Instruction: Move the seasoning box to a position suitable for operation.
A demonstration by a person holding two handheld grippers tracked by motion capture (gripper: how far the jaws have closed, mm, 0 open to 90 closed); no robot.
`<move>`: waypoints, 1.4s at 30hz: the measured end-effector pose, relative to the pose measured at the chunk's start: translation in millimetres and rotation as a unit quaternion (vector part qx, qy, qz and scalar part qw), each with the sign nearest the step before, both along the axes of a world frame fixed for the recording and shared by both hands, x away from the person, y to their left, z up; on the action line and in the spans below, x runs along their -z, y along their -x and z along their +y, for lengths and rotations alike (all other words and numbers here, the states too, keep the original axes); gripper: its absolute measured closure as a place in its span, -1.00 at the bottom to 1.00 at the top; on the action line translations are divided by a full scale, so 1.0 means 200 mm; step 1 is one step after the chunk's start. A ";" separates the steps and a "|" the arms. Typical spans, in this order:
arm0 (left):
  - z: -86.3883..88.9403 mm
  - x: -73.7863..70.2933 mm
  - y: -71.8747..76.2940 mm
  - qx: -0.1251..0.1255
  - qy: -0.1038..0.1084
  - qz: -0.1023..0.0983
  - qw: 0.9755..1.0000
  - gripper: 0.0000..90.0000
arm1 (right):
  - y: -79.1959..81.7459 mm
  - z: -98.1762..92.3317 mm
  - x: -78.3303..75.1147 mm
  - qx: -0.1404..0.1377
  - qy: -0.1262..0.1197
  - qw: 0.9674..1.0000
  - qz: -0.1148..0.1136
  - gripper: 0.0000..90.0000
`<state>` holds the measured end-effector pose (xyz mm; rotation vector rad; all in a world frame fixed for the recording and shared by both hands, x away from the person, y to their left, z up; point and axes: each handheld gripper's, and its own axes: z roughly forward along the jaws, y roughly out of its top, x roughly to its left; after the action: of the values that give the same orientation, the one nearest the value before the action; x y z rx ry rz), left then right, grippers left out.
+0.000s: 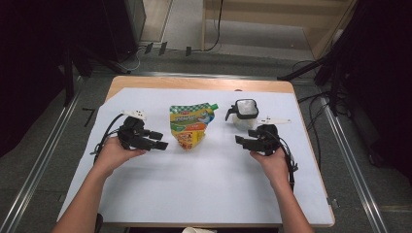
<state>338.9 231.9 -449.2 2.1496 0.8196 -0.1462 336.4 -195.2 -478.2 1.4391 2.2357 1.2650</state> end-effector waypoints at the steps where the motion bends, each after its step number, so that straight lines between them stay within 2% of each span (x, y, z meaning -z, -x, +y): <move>1: 0.01 0.00 0.00 -0.002 0.004 0.000 1.000 -0.07 | -0.01 -0.01 0.00 0.004 -0.001 1.000 -0.004 -0.23; 7: 0.01 0.00 0.00 -0.001 0.009 -0.005 1.000 -0.07 | -0.10 -0.03 0.03 0.045 0.016 0.999 0.001 -0.45; 10: 0.01 0.00 0.00 -0.002 0.002 -0.007 1.000 -0.07 | -0.14 -0.04 0.05 0.053 -0.001 0.999 0.014 -0.52; 11: 0.02 0.00 0.00 -0.007 -0.005 -0.008 1.000 -0.07 | -0.15 -0.03 0.05 0.056 0.005 0.998 0.012 -0.54; 13: 0.02 0.00 -0.01 -0.009 -0.003 -0.006 1.000 -0.06 | -0.16 -0.03 0.05 0.056 0.006 0.998 0.006 -0.57; 14: 0.03 0.00 -0.01 -0.011 0.001 -0.003 1.000 -0.06 | -0.18 -0.01 0.06 0.065 0.009 0.998 -0.003 -0.66; 17: 0.03 0.01 -0.01 -0.011 0.001 -0.001 1.000 -0.06 | -0.21 0.00 0.07 0.076 0.027 0.997 -0.013 -0.70; 18: 0.03 0.01 -0.01 -0.011 0.001 -0.001 1.000 -0.06 | -0.21 0.00 0.07 0.076 0.027 0.997 -0.013 -0.70; 19: 0.02 0.01 -0.01 -0.008 0.002 -0.002 1.000 -0.06 | -0.23 -0.01 0.09 0.085 0.016 0.996 -0.014 -0.70; 20: 0.02 0.01 -0.01 -0.009 0.002 -0.001 1.000 -0.06 | -0.24 -0.01 0.09 0.090 0.013 0.996 -0.022 -0.69; 25: 0.02 0.01 -0.01 -0.010 0.001 0.001 1.000 -0.06 | -0.28 0.02 0.11 0.105 0.023 0.993 -0.052 -0.67; 29: 0.03 0.01 -0.01 -0.011 0.007 0.001 1.000 -0.06 | -0.32 0.06 0.12 0.113 0.040 0.991 -0.059 -0.72; 33: 0.03 0.01 -0.01 -0.011 0.004 0.002 1.000 -0.06 | -0.35 0.09 0.14 0.123 0.047 0.989 -0.062 -0.75; 36: 0.03 0.01 -0.02 -0.013 0.015 0.003 1.000 -0.06 | -0.37 0.10 0.16 0.131 0.041 0.988 -0.071 -0.76; 40: 0.03 0.01 -0.01 -0.011 0.009 0.001 1.000 -0.06 | -0.38 0.12 0.18 0.137 0.052 0.986 -0.076 -0.75; 42: 0.03 0.01 -0.02 -0.009 0.017 0.001 1.000 -0.06 | -0.38 0.12 0.18 0.136 0.057 0.986 -0.080 -0.75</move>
<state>342.1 238.1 -450.5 2.1100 0.8330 -0.1527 413.3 -171.2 -513.9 1.4835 1.8987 1.1039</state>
